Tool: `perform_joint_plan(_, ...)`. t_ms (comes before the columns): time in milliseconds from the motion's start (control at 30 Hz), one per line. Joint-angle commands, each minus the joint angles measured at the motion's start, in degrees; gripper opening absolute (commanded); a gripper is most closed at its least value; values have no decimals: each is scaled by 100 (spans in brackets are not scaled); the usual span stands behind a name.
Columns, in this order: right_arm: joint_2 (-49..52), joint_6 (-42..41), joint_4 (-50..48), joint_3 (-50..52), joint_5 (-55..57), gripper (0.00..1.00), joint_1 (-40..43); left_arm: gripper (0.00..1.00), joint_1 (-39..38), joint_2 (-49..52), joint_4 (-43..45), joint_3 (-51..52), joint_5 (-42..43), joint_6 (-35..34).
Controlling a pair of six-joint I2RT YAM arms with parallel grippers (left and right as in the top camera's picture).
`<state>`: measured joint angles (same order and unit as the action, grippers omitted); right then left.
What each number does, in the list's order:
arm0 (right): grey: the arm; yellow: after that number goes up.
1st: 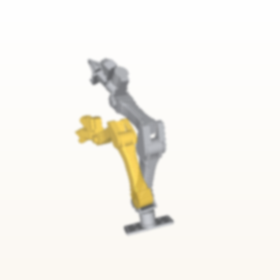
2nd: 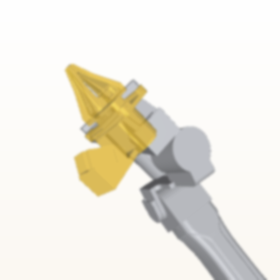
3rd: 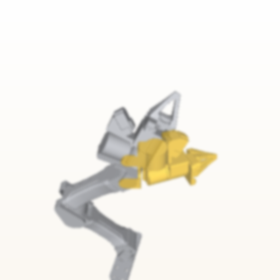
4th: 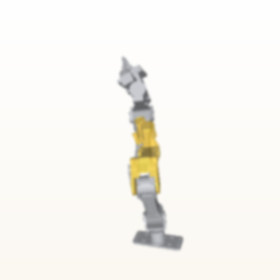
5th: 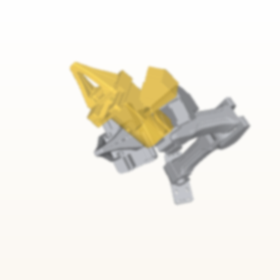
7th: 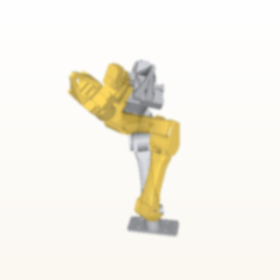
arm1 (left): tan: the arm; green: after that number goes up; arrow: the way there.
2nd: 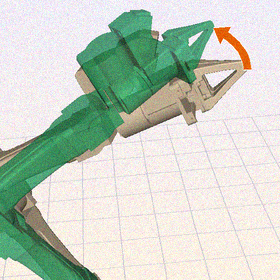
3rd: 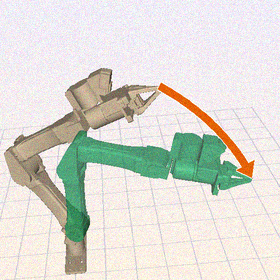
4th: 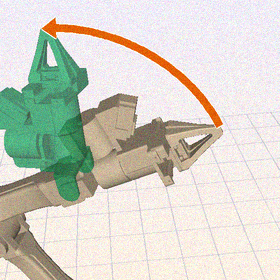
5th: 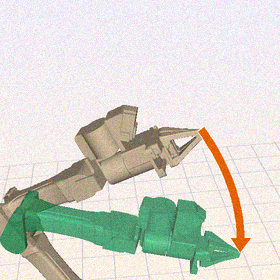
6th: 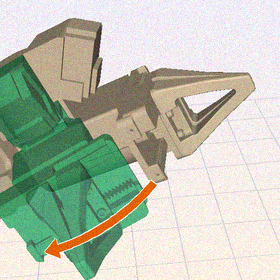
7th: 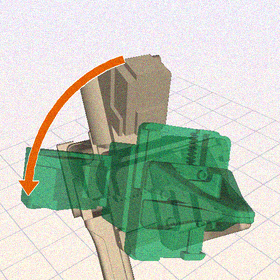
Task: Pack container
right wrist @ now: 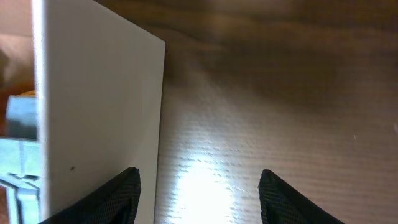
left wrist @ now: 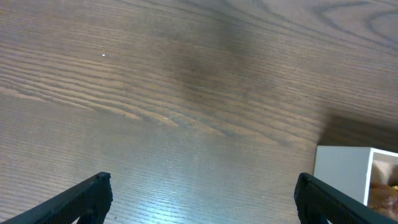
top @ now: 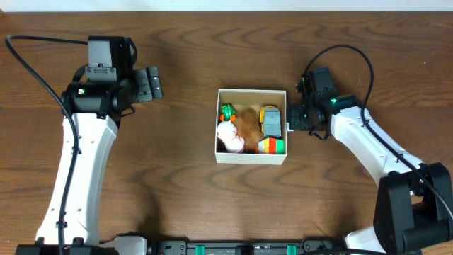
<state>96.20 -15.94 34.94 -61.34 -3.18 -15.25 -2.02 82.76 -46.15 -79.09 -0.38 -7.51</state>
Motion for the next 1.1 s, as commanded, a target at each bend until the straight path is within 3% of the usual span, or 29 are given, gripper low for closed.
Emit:
perform_joint_plan(0, 37, 35, -55, -2, -162, 63, -92, 93, 24, 35, -33, 13, -7, -31)
perform_joint_plan(333, 37, 378, -87, -2, -546, 74, -90, 94, 24, 35, -35, 13, -7, -31)
perform_joint_plan(633, -365, 188, -90, -542, 743, 99, 98, 94, 24, -57, 153, 11, -7, -26)
perform_joint_plan(800, -708, 221, -426, -835, 1292, 99, 249, 98, 24, -127, 455, 11, -15, -26)
perform_joint_plan(933, -922, 822, -345, -844, 1241, 99, 321, 98, 24, -120, 492, 11, -26, -26)
perform_joint_plan(1067, -1180, 636, -79, -844, 1246, 99, 334, 98, 48, -214, 505, 7, -33, 59)
